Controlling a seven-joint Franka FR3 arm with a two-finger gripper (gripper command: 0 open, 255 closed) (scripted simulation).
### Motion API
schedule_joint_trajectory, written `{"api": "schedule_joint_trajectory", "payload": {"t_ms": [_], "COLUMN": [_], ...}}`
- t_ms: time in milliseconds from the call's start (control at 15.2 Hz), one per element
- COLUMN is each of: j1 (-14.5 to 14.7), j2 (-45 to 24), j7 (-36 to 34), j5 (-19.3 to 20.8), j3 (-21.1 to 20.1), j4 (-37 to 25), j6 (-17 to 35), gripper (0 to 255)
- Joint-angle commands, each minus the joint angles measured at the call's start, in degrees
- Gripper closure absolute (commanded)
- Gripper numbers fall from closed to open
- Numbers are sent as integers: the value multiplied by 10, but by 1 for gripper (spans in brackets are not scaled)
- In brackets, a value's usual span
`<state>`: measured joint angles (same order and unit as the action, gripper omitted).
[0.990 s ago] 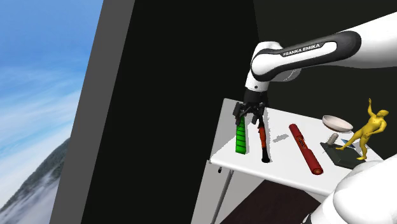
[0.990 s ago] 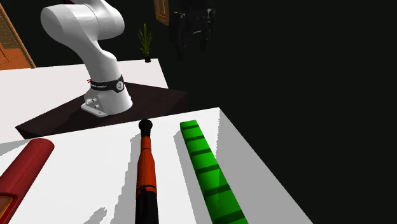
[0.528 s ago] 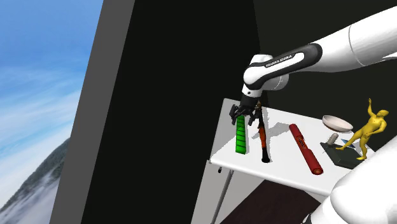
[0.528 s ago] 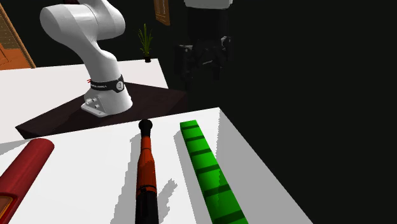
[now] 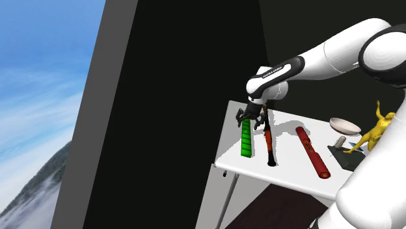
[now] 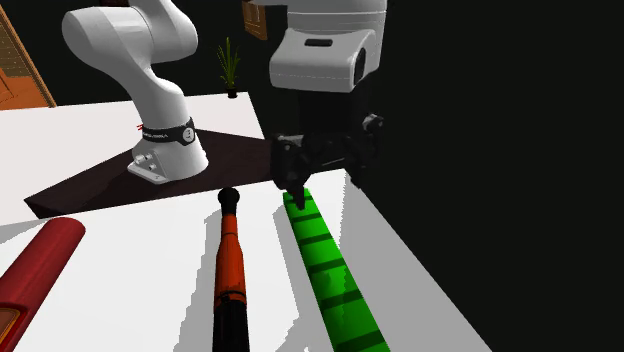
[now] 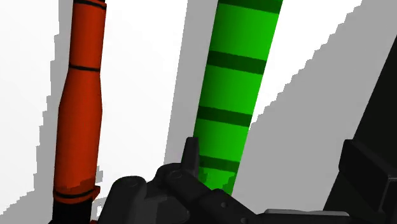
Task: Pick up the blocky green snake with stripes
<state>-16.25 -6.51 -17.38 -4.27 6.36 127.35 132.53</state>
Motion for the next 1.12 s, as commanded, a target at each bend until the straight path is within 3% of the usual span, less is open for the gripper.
{"api": "schedule_joint_trajectory", "payload": {"t_ms": [0, 264, 924, 990, 1056], "j1": [-7, -26, -31, -31, -31], "j2": [-36, -98, -144, -145, -145], "j7": [-16, -39, -29, -30, -30], "j5": [-6, -21, -36, -36, -36], "j3": [8, 24, 19, 18, 18], "j4": [-26, -69, -65, -66, -67], "j6": [17, 49, 98, 98, 98], "gripper": [0, 0, 0, 255, 255]}}
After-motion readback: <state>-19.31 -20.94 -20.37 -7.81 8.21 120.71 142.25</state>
